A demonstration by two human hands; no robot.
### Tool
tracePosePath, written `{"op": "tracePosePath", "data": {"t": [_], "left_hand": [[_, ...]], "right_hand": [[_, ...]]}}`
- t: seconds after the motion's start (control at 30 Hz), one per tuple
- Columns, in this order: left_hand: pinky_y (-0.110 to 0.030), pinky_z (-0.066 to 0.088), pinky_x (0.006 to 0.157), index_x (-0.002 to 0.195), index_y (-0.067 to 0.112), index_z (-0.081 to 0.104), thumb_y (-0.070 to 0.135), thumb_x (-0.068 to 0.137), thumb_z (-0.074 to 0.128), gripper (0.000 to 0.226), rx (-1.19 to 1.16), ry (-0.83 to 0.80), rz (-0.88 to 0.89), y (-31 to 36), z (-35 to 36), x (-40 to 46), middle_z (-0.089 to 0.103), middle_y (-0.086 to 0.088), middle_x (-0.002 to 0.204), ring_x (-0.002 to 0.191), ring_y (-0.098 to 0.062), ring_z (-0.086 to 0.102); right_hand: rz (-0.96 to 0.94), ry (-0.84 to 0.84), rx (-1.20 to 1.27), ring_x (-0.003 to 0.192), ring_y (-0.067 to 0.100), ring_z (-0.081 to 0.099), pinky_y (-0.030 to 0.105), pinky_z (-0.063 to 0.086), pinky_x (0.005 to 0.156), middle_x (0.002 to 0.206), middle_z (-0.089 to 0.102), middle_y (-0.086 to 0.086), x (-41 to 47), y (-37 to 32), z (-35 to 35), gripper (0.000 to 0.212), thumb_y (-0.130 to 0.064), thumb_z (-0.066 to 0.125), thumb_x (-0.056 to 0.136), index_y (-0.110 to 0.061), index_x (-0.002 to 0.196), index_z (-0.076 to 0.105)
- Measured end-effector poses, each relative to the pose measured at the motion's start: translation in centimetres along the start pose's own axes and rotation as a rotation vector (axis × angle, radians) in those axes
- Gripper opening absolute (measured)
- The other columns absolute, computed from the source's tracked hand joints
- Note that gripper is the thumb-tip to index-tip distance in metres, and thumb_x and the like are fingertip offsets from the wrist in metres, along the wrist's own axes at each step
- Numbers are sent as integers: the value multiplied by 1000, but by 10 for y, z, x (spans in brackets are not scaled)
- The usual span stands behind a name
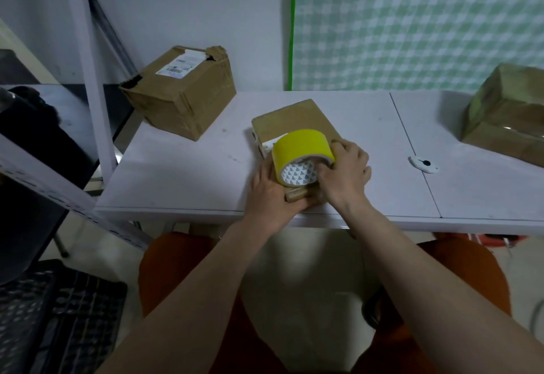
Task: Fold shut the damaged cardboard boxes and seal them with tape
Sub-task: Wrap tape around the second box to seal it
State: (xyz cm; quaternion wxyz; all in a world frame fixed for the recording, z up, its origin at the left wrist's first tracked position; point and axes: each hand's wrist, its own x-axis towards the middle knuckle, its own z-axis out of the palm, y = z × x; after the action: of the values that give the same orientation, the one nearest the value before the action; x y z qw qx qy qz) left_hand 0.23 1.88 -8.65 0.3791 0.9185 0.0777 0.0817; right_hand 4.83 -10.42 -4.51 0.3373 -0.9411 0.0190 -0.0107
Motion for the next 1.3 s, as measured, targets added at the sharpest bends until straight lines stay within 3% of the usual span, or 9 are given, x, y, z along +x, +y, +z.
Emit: {"op": "tracePosePath", "data": {"t": [0.17,0.33,0.6,0.77,0.9,1.0,1.1,1.23,1.3], "left_hand": [[-45,38,105,147,20,34,57,57,83,109,23,-20,-1,-2,1,5,35,-8,147,134,-28,36],[-43,39,105,146,18,33,70,54,76,114,106,-16,7,-5,1,8,38,-5,145,132,-25,39],[-46,21,116,152,25,9,60,71,72,109,204,-93,77,-12,-6,12,5,13,159,144,-12,14],[-55,18,114,152,31,-3,59,77,66,106,262,-98,90,-7,-3,10,-4,12,160,145,-17,11],[-55,9,116,148,41,-12,61,83,58,98,323,-116,113,-5,-1,9,-9,6,161,147,-25,-1],[-46,-3,117,151,35,-2,53,85,60,93,337,-67,210,-7,-2,9,-8,9,160,147,-19,-13],[-35,-7,117,152,25,15,32,84,69,87,301,-15,369,-6,-1,8,0,19,153,144,-6,-10],[-22,2,113,149,22,27,22,85,69,77,182,-23,357,-4,1,6,6,27,141,135,7,1],[-23,11,112,148,21,31,23,84,68,74,185,-4,359,-6,1,6,17,23,146,139,1,9]], "right_hand": [[-65,110,33,111,39,46,48,34,98,106,58,21,-3,-7,-3,24,-13,44,81,-1,98,56],[-38,-10,50,106,40,54,42,44,87,110,62,18,0,-13,-8,27,-14,46,88,-6,112,55],[-2,40,18,90,39,55,32,33,66,93,61,18,16,24,-58,6,-6,49,85,-7,88,55],[-31,62,80,80,32,47,31,28,63,85,52,11,14,24,-55,14,1,46,82,-12,86,46],[-35,61,73,82,34,46,32,27,64,94,54,18,18,24,-56,19,5,42,79,-8,91,47],[-46,73,55,91,37,49,31,27,66,102,54,23,19,23,-54,26,6,41,78,-3,101,51],[-66,88,46,81,33,44,30,24,62,98,57,23,18,24,-57,24,7,41,79,-1,100,51],[-108,73,9,81,32,45,32,28,64,99,58,22,15,22,-62,28,7,42,80,-1,105,51],[-144,66,-15,88,36,50,33,29,65,100,57,21,13,21,-62,30,6,42,79,-3,106,51]]}}
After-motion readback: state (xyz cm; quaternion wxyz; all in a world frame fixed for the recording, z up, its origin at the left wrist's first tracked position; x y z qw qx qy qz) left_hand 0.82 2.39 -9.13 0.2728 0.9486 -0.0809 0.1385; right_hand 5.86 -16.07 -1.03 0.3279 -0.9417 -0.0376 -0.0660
